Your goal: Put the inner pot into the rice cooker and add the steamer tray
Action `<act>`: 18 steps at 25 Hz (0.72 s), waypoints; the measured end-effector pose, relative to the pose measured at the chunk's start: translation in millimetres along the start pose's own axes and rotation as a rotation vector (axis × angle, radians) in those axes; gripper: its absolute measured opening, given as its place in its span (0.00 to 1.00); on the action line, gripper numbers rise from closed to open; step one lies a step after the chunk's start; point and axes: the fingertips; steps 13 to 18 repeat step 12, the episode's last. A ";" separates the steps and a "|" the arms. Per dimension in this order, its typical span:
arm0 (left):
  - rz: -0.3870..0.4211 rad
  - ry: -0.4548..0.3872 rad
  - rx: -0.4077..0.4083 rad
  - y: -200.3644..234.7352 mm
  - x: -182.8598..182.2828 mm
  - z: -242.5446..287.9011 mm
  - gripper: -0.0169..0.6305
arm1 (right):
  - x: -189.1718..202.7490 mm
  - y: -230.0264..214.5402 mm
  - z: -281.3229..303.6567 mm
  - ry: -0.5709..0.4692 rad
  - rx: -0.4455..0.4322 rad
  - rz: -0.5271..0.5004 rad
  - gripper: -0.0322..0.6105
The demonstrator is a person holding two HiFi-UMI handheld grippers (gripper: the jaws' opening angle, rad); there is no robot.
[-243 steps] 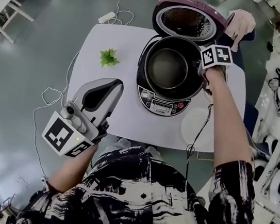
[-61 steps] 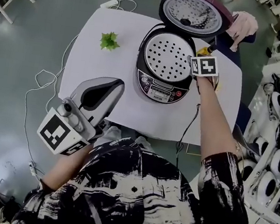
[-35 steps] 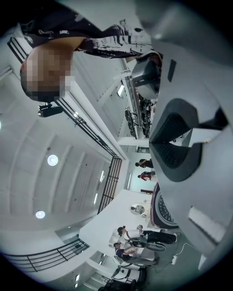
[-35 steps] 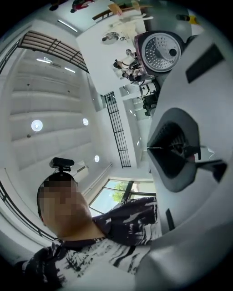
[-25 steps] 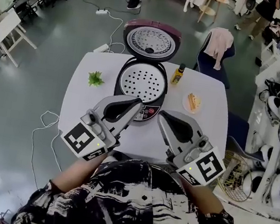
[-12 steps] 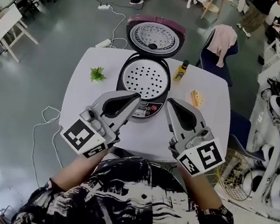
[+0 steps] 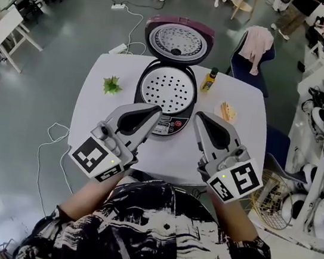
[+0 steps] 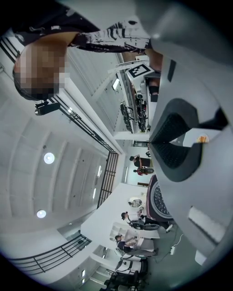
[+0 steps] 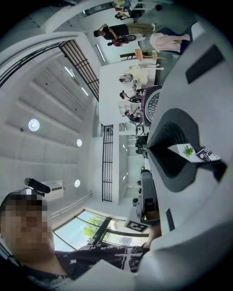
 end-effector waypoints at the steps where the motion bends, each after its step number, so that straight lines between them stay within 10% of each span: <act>1: 0.000 0.000 0.001 0.1 0.1 0.0 0.03 | -0.1 -0.9 0.0 0.000 0.002 0.000 0.05; 18: 0.004 0.001 -0.007 1.8 0.0 -3.1 0.03 | -1.8 -1.6 4.4 -0.001 -0.012 -0.003 0.05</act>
Point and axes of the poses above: the fingertips, and each gripper's own axes: z forward along the fingers, y to its left, x out of its underside, and after that the axes turned 13 degrees about -y, right-handed
